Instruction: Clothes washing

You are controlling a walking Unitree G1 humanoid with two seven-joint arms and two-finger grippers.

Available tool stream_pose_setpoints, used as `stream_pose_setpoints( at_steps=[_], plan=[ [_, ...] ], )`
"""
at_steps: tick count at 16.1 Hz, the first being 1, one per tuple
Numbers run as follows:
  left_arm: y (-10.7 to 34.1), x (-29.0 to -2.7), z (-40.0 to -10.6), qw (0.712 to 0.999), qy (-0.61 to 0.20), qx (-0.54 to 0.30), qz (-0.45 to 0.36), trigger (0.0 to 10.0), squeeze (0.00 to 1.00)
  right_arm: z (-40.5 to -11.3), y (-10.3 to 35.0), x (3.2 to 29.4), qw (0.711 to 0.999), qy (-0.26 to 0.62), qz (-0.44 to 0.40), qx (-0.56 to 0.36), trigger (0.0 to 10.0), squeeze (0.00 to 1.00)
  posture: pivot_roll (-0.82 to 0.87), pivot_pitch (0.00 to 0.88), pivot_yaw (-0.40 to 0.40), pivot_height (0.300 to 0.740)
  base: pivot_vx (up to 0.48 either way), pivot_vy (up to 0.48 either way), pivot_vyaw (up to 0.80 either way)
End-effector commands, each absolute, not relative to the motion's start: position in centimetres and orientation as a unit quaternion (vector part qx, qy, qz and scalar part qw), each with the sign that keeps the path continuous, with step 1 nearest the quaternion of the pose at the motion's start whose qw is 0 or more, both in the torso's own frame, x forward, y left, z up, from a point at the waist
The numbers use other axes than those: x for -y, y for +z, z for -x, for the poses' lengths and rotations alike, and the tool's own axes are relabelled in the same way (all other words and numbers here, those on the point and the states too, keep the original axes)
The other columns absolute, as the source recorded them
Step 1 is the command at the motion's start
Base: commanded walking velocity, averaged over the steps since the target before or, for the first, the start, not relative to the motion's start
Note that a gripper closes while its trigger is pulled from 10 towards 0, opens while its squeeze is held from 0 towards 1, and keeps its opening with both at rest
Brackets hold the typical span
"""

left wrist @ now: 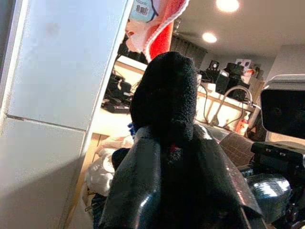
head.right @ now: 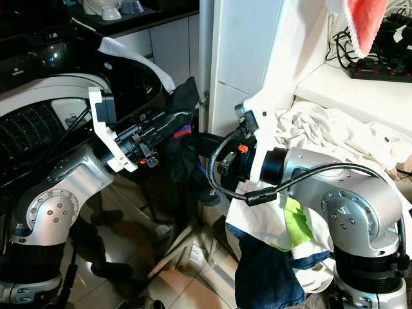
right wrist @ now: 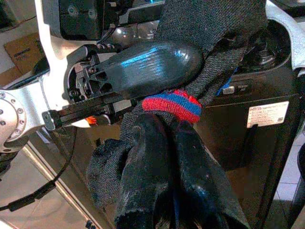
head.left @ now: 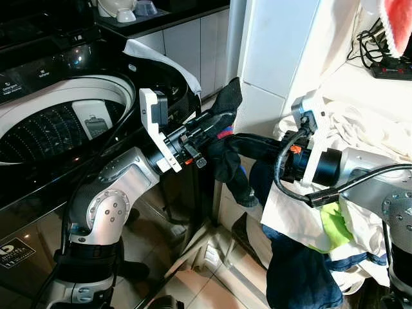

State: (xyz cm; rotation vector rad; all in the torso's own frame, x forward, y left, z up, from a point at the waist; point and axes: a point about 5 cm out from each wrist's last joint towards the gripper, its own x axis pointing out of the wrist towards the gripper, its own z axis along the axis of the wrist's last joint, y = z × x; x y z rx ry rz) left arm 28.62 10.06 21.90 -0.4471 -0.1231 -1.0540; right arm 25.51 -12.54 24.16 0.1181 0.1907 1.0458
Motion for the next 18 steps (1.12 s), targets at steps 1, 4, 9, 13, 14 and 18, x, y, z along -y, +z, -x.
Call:
stream_pose_setpoints(
  at_steps=[1,4,9,13,14,18],
  plan=[
    [21.7,-9.7,-28.6,0.836,-0.507,0.050,0.204,0.0,0.00,-25.6,24.3,12.7,0.863,0.496,-0.054,-0.083,0.0,0.00,0.02,0.000,0.025,0.740,0.000,0.000,0.00],
    [21.7,-9.9,-28.7,0.840,-0.501,0.052,0.201,0.0,0.00,-25.9,24.3,12.9,0.870,0.484,-0.049,-0.079,10.0,1.00,0.02,0.000,0.025,0.740,0.000,0.000,0.00],
    [22.9,-12.9,-30.8,0.894,-0.414,0.093,0.144,0.0,0.00,-26.4,24.2,13.3,0.883,0.460,-0.037,-0.085,10.0,1.00,0.02,0.000,0.029,0.740,0.000,0.000,0.00],
    [28.0,-19.7,-34.2,0.961,-0.168,0.185,-0.120,1.1,0.00,-26.5,24.0,12.9,0.886,0.455,0.003,-0.087,10.0,0.00,0.02,0.000,0.026,0.740,0.000,0.000,0.00],
    [28.2,-20.4,-34.7,0.959,-0.131,0.177,-0.177,1.1,0.00,-26.4,23.9,12.6,0.883,0.460,0.008,-0.088,10.0,0.00,0.02,0.000,0.026,0.740,0.000,0.000,0.00],
    [26.8,-23.4,-36.9,0.927,0.056,0.129,-0.348,10.0,0.00,-26.9,23.4,10.6,0.884,0.459,0.029,-0.084,10.0,0.00,0.02,0.000,0.026,0.740,0.000,0.000,0.00]
  ],
)
